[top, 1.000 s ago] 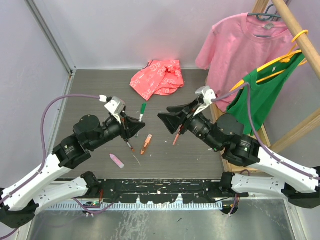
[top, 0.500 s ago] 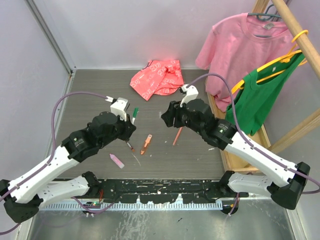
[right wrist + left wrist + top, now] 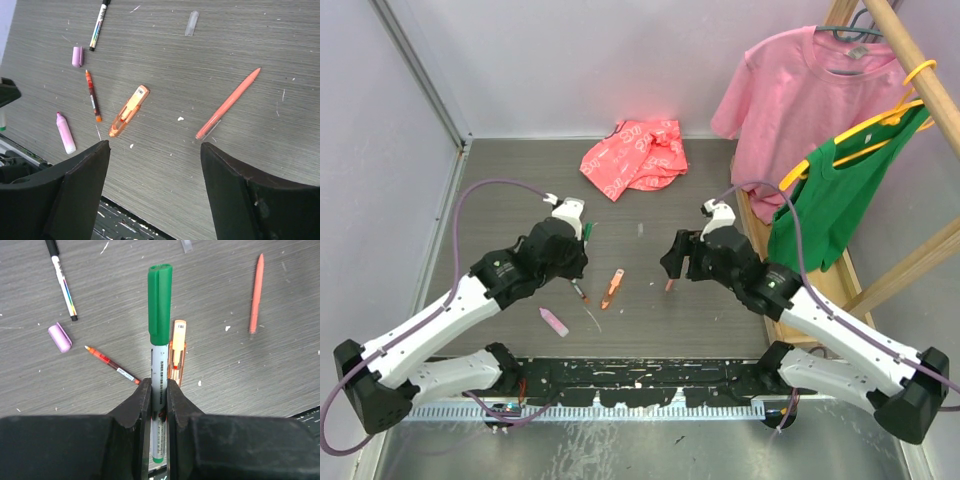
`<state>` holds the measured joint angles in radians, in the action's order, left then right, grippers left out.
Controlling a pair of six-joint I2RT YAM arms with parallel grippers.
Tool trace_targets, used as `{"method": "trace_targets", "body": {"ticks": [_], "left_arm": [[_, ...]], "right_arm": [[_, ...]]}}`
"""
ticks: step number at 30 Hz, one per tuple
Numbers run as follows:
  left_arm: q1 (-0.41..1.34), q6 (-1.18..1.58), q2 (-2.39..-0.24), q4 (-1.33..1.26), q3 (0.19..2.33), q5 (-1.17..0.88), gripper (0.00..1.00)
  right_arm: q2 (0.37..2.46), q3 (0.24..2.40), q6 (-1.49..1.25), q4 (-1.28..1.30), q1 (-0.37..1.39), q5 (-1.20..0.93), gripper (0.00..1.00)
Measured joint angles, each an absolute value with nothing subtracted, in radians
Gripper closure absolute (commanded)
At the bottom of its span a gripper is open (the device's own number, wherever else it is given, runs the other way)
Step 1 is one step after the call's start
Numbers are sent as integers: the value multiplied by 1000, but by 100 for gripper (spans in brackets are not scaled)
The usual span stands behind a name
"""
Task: Insert the pens into the pen caps
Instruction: Place the pen at the center of the board.
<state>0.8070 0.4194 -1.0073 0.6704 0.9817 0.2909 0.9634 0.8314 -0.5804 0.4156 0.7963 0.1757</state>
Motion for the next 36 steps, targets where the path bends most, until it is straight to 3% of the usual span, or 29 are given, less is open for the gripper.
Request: {"method": "trace_targets", "body": {"ticks": [9,36], "left_arm": [[714,430,-1110,612,952,242,100],[487,366,-1681,405,1084,156,100]], "right_arm": [[789,691,-636,393,796,189,2],[698,673,-654,389,796,144,1]]}}
